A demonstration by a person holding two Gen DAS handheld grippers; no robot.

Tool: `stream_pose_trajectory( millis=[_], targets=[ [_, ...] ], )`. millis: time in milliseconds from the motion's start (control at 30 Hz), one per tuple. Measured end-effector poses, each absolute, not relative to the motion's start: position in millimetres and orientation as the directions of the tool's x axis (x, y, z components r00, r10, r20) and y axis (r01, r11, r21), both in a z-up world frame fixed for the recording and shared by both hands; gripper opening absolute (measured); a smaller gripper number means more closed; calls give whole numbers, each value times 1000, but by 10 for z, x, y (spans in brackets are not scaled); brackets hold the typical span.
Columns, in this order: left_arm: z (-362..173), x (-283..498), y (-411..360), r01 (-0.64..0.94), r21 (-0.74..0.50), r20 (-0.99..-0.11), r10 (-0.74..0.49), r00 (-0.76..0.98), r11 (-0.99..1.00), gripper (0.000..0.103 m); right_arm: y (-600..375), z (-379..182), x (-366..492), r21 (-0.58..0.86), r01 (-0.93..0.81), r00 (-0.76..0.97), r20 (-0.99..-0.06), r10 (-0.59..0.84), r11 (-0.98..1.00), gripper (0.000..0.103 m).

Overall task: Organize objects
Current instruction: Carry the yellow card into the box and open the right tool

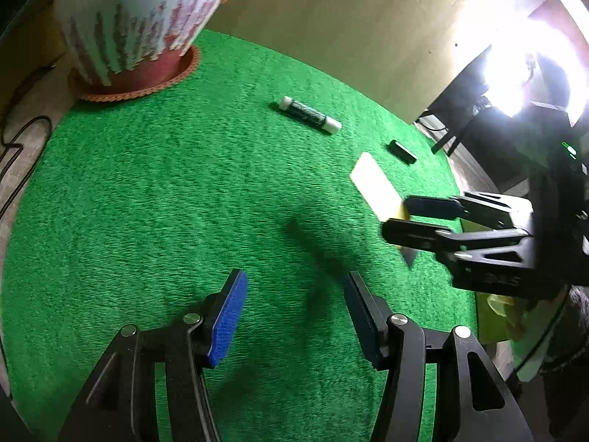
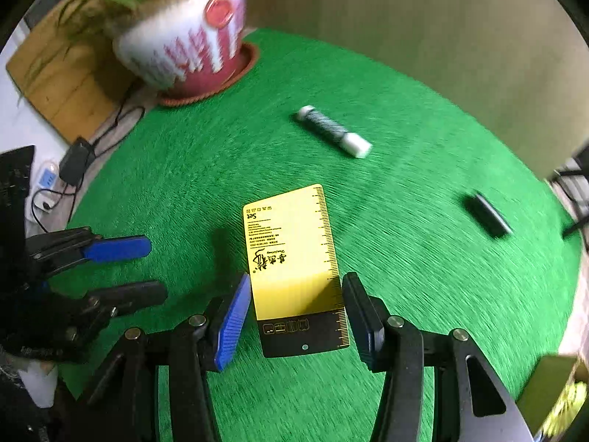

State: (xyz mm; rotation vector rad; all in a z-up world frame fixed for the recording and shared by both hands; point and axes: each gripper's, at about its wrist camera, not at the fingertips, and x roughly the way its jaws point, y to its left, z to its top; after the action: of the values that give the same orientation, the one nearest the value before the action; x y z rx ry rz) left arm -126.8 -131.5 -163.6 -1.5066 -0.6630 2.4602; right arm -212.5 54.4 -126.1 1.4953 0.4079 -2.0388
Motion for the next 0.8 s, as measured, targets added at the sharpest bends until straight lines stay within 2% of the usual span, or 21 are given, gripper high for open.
stream_pose_trajectory(
  millis=[400,800],
  targets=[
    [-1535,-1425,-754,-21,-459,-796,421,-434,-888,58,1832,-917,-1842,172,357,-336,-893,-298,-918,47],
    [-1508,-1569,-156,-116,-454,-800,461,-384,-883,58,3422,-791,-1203,136,45,-419,-897,-142,-990,47]
  ],
)
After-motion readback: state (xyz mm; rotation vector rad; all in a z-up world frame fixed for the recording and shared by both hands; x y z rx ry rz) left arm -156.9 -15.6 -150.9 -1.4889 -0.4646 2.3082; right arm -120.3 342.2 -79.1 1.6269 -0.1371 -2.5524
